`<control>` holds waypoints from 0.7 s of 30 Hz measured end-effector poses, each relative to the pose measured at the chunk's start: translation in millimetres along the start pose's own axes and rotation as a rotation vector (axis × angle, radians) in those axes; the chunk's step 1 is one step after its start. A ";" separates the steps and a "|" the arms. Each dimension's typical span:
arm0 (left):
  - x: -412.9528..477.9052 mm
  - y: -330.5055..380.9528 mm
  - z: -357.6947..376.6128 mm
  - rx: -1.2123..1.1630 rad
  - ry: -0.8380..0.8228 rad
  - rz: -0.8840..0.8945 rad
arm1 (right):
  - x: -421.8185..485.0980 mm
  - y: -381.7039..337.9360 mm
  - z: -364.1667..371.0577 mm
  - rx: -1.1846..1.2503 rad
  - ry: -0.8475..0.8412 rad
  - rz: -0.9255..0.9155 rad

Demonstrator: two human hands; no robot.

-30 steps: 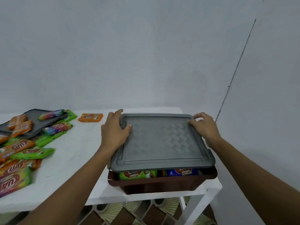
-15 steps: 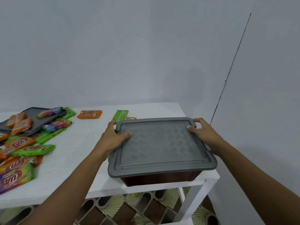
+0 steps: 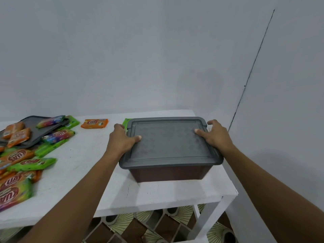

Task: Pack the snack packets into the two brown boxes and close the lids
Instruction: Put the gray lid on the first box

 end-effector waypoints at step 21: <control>3.1 -11.9 1.9 -0.150 -0.102 0.038 | -31.8 -24.1 20.4 -0.409 -0.034 -0.362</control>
Point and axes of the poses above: each hand's wrist, its own x-axis towards the middle knuckle, its own z-axis out of the palm, y = z × x, the point moved 9 cm from there along x, towards the middle knuckle, and after that the axes turned 8 degrees about y, right-handed, at the moved point
